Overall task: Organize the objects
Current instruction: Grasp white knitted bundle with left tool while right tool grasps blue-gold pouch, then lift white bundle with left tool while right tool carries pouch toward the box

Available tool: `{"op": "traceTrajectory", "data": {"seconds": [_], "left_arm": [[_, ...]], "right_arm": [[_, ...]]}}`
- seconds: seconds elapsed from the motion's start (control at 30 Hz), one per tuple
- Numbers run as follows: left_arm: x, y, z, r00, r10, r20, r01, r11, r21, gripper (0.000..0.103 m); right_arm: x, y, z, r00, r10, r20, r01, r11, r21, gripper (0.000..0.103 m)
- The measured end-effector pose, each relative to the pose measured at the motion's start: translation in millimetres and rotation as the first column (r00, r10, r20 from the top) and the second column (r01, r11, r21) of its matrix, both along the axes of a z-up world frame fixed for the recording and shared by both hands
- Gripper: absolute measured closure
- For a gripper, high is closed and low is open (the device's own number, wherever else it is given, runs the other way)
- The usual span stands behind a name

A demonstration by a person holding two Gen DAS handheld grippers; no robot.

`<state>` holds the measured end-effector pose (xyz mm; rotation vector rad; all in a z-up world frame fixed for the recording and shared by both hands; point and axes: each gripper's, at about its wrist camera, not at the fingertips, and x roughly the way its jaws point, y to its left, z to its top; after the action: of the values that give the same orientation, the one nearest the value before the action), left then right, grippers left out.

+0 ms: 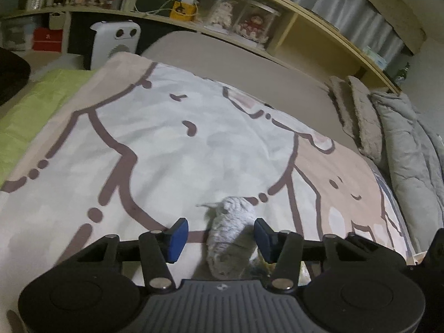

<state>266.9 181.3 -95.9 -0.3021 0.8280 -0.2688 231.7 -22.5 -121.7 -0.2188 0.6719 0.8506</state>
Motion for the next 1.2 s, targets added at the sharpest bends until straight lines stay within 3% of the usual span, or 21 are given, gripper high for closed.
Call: {"op": "traceTrajectory", "data": {"seconds": [0.03,0.13,0.4,0.6,0.73,0.87,1.0,1.2], "left_arm": [[0,-2,-1,1.0,-0.001,-0.002,0.001,1.0,0.002,0.05],[1,-6,-5,1.0,-0.006,-0.015,0.006,1.0,-0.014,0.05],[4,-35,-14,0.999,-0.024,-0.034,0.025,0.999,0.039,0.05],[2,-48,-18,0.999,-0.019,-0.03,0.021,0.997,0.074,0.061],[-1,-55,-15,1.0,-0.019,-0.023,0.022,0.994,0.111,0.063],[-6,-58,-12,0.999,-0.022,-0.028,0.026,0.99,0.137,0.064],[-12,-57,-9,0.999,-0.008,-0.038,0.014,0.989,0.146,0.064],[-30,-52,4,0.999,0.031,-0.027,-0.026,0.989,0.145,0.065]], "right_arm": [[-1,-1,1,1.0,-0.011,0.002,0.011,1.0,-0.005,0.018],[-5,-9,5,0.999,-0.048,-0.008,0.048,0.999,0.002,0.018],[-29,-50,16,0.977,-0.213,0.026,0.214,0.97,-0.118,0.019],[-31,-82,12,0.939,-0.344,-0.014,0.336,0.925,-0.176,0.018],[-28,-95,4,0.925,-0.371,-0.076,0.358,0.922,-0.146,0.017],[-21,-89,0,0.916,-0.383,-0.123,0.366,0.921,-0.136,0.007],[-16,-89,-3,0.894,-0.426,-0.14,0.411,0.903,-0.126,0.018],[-27,-96,12,0.865,-0.486,-0.127,0.48,0.874,-0.077,0.018]]}}
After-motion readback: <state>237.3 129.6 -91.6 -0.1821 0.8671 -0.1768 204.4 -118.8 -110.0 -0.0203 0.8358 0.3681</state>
